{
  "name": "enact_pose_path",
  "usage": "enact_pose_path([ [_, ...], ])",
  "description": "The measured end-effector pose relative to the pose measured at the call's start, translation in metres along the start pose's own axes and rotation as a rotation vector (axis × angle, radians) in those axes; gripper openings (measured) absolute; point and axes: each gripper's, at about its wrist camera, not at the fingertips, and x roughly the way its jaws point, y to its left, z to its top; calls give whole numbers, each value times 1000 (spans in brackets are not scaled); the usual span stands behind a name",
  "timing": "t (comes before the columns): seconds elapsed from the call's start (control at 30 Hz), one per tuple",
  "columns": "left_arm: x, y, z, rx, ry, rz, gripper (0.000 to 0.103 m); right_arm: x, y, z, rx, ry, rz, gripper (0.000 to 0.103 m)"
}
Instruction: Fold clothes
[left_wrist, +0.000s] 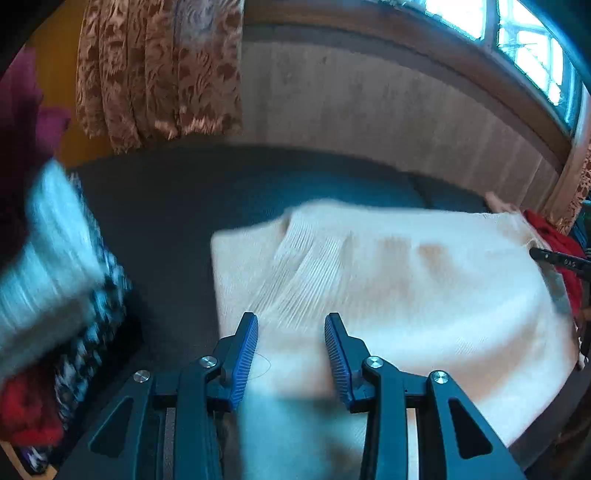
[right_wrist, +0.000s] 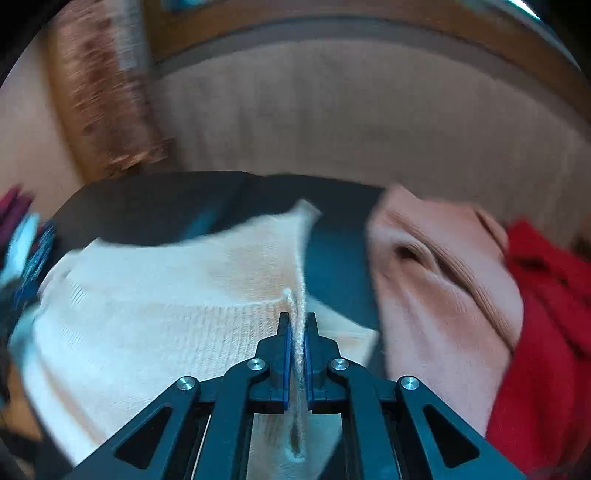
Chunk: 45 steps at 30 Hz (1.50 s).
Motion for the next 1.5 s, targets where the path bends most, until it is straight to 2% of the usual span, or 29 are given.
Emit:
enact_pose_path([
  [0.1,1,9,-8,-50,16,13,46,19,-9,-13,46,7,-34,6],
  [0.2,-2,16,-12,-92,9,15,43,18,-9,-21,81,-19,-42,6],
  [0.27,-16,10,-5,-50,-62,-3,43,16,-5,-24,83,-25,-41,8],
  [0.37,-20,-10,15,77,-93,-13,43,14,-2,-28,96,-31,-24,9],
  [0.5,9,-33,37,225,3,-30,44,16,-4,-31,108,-38,-10,9],
  [0.57,24,-44,47,297,52,-38,44,14,-17,-33,104,-39,-2,9],
  [0.63,37,-44,51,300,105,-36,44,12,-21,-35,105,-41,3,9],
  [0.7,43,-37,55,237,132,-68,43,10,-21,-36,117,-44,15,9],
  [0.73,45,-33,57,206,145,-82,31,10,-23,-37,126,-46,24,9],
  [0.77,43,-30,58,188,134,-77,7,9,-24,-38,134,-47,33,9],
  [0.83,39,-25,59,148,109,-81,5,8,-27,-40,147,-50,48,9],
  [0.87,32,-21,59,110,71,-97,5,8,-26,-40,148,-52,49,9],
  [1.0,13,-9,66,11,-47,-48,5,-1,-37,-48,125,-56,30,10],
  [1.07,26,-7,67,7,-28,41,5,-6,-33,-53,104,-60,0,10],
  [1.13,51,-9,59,27,32,104,5,-6,-28,-55,88,-59,-23,10],
  [1.17,60,-13,54,52,34,136,6,-5,-26,-54,85,-58,-28,10],
  [1.2,59,-21,50,84,3,181,6,-5,-25,-55,85,-58,-29,10],
  [1.27,53,-33,46,113,-4,211,5,-6,-26,-55,89,-58,-25,10],
  [1.5,14,-23,3,33,-32,133,5,-21,-30,-76,132,-69,26,11],
])
